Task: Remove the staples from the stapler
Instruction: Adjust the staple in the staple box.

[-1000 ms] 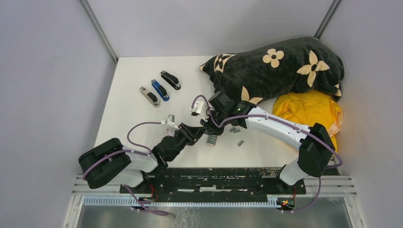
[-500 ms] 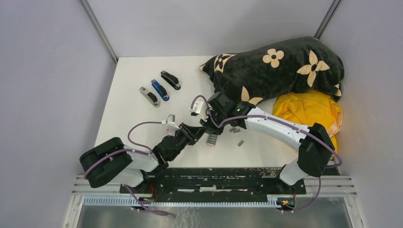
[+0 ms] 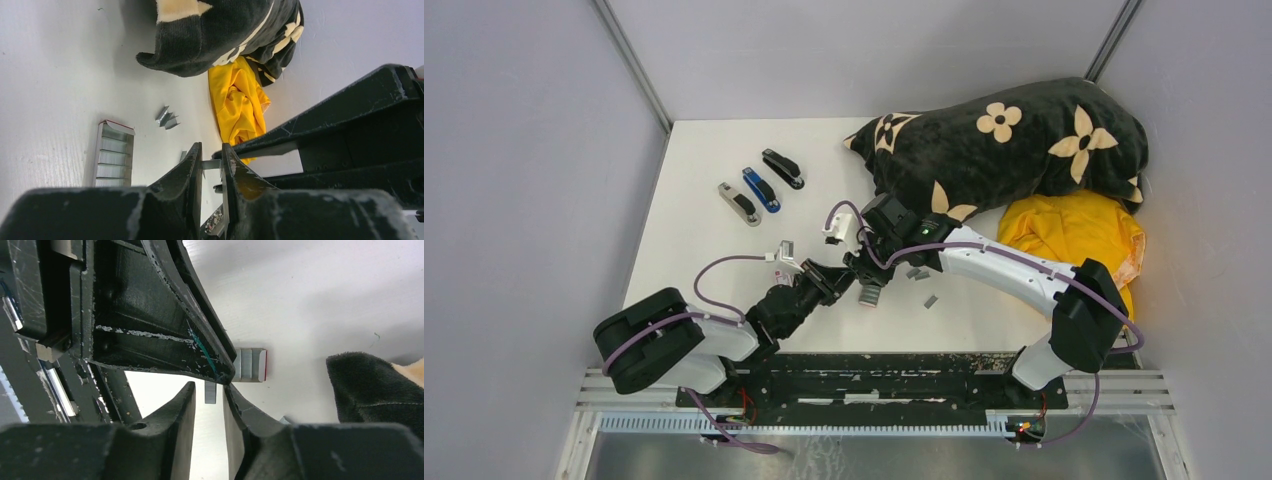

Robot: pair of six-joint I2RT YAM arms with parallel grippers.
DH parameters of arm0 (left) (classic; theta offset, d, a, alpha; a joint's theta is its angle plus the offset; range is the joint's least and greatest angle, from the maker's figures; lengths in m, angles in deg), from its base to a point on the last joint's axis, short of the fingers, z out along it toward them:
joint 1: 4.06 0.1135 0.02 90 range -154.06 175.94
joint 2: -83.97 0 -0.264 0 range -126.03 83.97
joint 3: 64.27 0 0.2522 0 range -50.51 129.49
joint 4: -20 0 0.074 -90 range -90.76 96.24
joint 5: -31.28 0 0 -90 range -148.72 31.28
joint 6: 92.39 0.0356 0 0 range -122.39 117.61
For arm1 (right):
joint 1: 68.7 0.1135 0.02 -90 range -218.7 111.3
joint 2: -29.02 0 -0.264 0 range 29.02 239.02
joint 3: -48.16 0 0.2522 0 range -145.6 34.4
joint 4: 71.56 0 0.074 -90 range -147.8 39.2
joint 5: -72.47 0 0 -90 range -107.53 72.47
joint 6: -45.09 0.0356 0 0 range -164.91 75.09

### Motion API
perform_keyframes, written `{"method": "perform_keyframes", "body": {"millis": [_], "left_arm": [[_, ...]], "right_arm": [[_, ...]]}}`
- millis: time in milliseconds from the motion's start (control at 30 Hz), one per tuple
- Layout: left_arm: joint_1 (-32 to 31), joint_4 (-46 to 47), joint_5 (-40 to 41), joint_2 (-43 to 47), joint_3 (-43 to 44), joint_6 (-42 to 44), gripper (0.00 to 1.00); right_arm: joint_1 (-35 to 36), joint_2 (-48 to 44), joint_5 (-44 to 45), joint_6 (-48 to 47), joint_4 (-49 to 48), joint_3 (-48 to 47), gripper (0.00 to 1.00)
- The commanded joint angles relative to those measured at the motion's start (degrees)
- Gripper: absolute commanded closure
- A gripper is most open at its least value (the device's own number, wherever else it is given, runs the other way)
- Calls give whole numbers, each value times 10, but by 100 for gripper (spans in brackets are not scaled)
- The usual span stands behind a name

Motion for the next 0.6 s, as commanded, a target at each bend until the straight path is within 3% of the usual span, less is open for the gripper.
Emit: {"method": "perform_keyframes", "body": {"millis": [0,133,333,567], "left_arm": [[1,30,2,12,6,16,89],[10,26,-18,37,-3,89,89],[34,68,-135,92,-17,206,88],[51,78,-222,160,-23,276,88]], "right_arm": [[-3,-15,-30,-2,-10,-3,62],[-39,-40,-113,-17,13,0,46],[-119,-69,-296,-30,32,14,29],[-138,-70,-425,25,-3,27,21]]}}
